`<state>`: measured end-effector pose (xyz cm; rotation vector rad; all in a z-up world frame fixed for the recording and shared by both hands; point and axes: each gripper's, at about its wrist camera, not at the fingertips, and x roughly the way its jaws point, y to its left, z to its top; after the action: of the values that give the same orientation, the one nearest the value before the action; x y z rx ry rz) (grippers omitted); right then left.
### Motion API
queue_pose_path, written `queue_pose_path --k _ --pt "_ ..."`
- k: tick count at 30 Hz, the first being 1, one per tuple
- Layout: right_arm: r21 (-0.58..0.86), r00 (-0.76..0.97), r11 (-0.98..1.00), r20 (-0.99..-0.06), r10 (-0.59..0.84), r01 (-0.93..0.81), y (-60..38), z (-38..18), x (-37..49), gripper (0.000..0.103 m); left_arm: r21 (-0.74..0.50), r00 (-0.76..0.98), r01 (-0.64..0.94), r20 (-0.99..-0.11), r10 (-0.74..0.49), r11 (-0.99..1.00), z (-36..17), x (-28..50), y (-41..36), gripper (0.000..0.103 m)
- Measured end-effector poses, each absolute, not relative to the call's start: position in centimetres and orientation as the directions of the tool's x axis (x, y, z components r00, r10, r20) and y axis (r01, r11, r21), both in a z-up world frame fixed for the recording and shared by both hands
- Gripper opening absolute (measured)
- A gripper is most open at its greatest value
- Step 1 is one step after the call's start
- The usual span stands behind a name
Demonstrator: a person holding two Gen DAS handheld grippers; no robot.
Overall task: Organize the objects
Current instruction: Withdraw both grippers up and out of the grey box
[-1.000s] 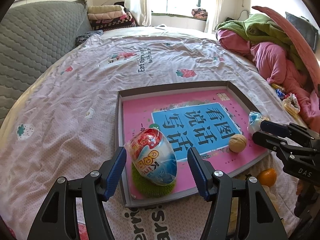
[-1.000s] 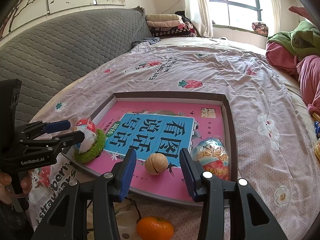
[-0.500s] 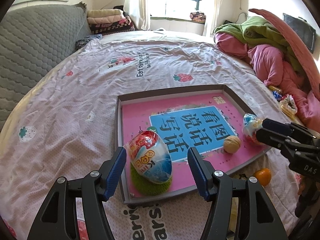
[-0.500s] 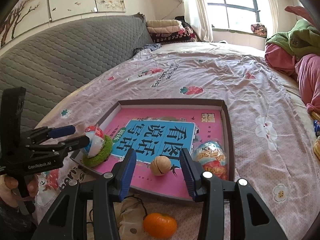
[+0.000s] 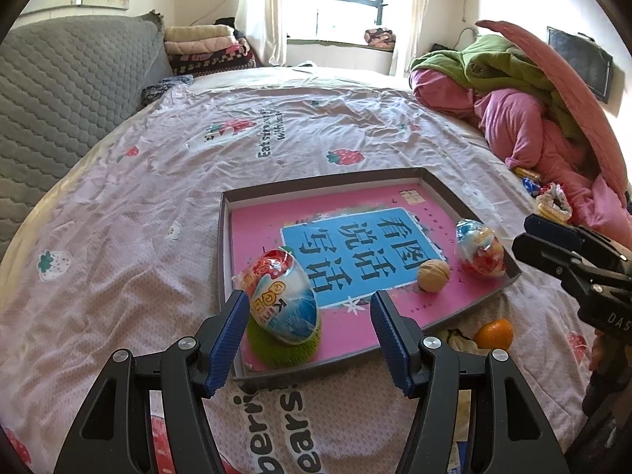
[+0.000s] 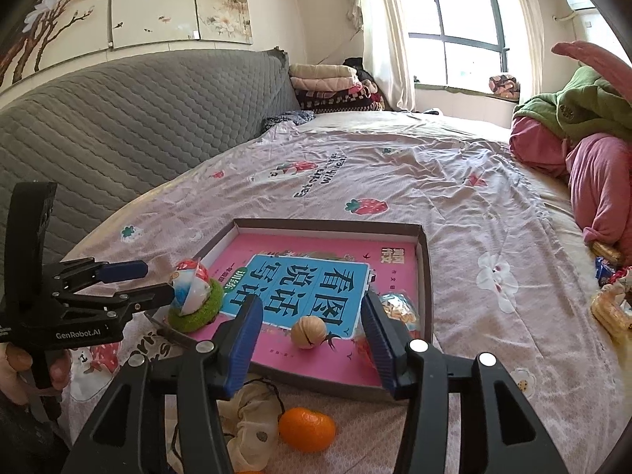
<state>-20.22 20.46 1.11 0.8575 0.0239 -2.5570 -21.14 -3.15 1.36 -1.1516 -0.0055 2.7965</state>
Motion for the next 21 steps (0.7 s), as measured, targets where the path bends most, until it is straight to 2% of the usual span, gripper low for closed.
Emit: queue_pose_path --k 21 --pt "0.069 -0.725 -0.908 -0.579 -0.373 0.412 19.6 0.4 -16.6 0.052 -0.072 -0.682 -0.173 -0.711 0.172 -0.982 1.6 -19.1 -1.2 0.065"
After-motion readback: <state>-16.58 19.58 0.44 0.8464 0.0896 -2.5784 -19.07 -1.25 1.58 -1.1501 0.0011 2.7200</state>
